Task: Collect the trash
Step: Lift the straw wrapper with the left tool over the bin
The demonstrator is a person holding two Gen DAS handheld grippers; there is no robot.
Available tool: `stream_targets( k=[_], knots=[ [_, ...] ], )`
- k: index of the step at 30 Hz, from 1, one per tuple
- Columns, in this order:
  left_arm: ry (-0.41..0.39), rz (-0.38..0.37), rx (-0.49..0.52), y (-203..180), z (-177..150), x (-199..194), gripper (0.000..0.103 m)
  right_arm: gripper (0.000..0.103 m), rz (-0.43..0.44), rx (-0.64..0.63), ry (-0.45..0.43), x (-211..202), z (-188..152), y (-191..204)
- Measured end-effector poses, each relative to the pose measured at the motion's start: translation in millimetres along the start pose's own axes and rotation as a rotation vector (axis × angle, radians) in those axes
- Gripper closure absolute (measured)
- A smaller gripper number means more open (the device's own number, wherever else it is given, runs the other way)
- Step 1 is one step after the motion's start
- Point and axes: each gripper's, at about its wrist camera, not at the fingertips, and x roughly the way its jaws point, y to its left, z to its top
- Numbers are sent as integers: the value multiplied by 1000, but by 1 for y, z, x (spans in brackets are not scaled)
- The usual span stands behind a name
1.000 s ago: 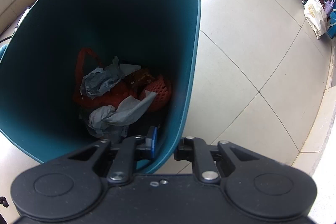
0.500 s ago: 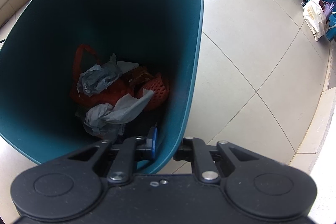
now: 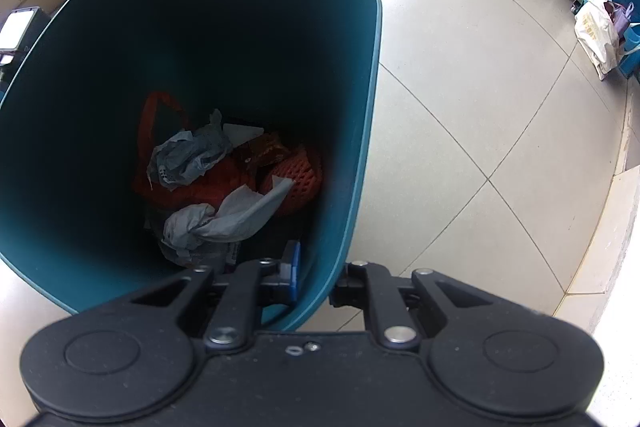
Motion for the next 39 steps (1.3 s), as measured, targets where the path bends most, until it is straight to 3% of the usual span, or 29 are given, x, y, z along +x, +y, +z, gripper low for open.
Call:
stream_targets(
  k=[9,15,28,33,39],
  knots=[
    [-94,-8,-62,12,5,-90,84,91,-13,13,-4,-9,1,15],
    [-182,-75,-35,6,-1,-167,84,92,-20,5,-18,-4,-6,19],
    [-336,-291,177,-85,-25,-335,84,91,6,11,-49,-17,-9,13],
    [-352,-379,277,-133,-27,-344,84,91,13,22,-48,-19,-8,10],
    [-244,-342,384,-208,-33,-290,84,91,17,27,-54,-21,-7,8]
  ],
)
